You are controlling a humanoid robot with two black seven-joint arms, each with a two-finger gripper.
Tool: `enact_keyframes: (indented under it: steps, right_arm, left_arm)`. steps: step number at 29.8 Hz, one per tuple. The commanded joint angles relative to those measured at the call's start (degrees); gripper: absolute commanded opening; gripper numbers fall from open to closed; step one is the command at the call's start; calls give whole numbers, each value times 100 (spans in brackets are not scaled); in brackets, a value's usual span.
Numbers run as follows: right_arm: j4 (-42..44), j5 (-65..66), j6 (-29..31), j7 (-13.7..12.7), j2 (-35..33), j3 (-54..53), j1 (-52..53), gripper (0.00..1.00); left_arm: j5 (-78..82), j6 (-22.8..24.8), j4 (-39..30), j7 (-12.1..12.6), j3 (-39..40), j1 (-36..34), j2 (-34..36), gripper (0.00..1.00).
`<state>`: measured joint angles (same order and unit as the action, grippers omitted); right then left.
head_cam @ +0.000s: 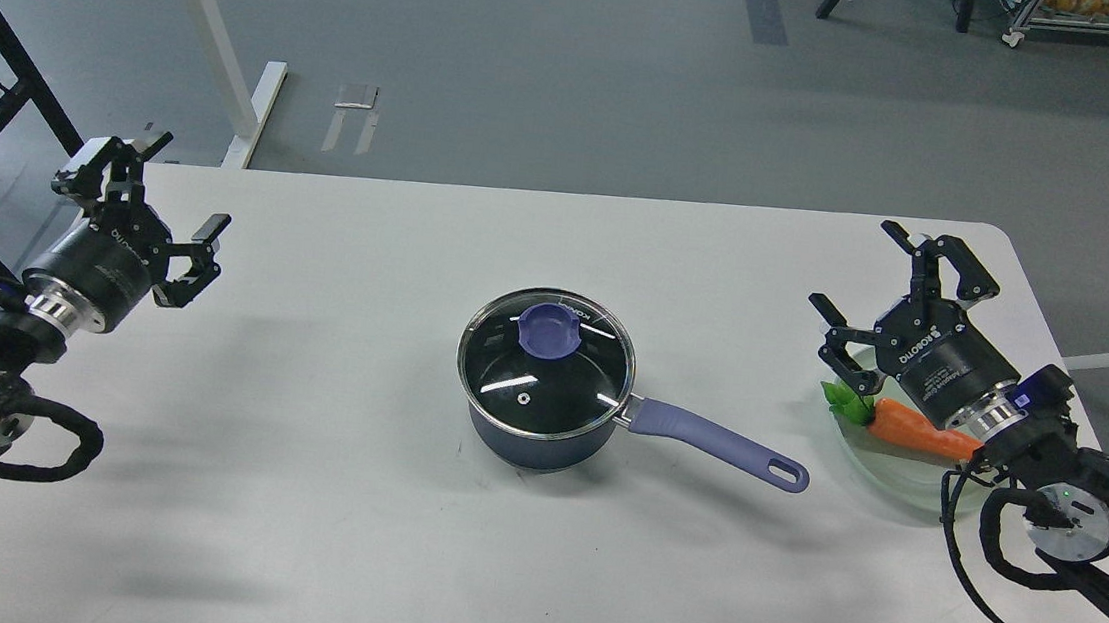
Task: Open pot lid
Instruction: 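Raise the right gripper and swing it toward the purple pot handle, then lower the right gripper onto the purple handle and close it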
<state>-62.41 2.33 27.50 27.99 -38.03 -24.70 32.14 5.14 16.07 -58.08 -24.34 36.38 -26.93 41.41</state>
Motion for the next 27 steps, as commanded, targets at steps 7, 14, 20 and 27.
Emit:
enact_keyframes:
  steps: [7,14,20,27]
  right_arm:
    - [-1421,3226,-368,1,-1364,53,1152,99]
    - [-2495,6233,-395,1,-2024,657,2566,99]
    - [-2530,7552,-640,1,-1481,2897,4491,99]
    - [-2522,9214,-1151,1,-803,4201,5241,99]
  left_arm:
    - [303,186,-124,-185,-17,-260,-28,99]
    - [672,177,-379,-344,-8,-365,-19,99]
    - [681,133,-590,-344,1,-392,16,99]
    - [1120,177,-801,-344,10,-444,113,99]
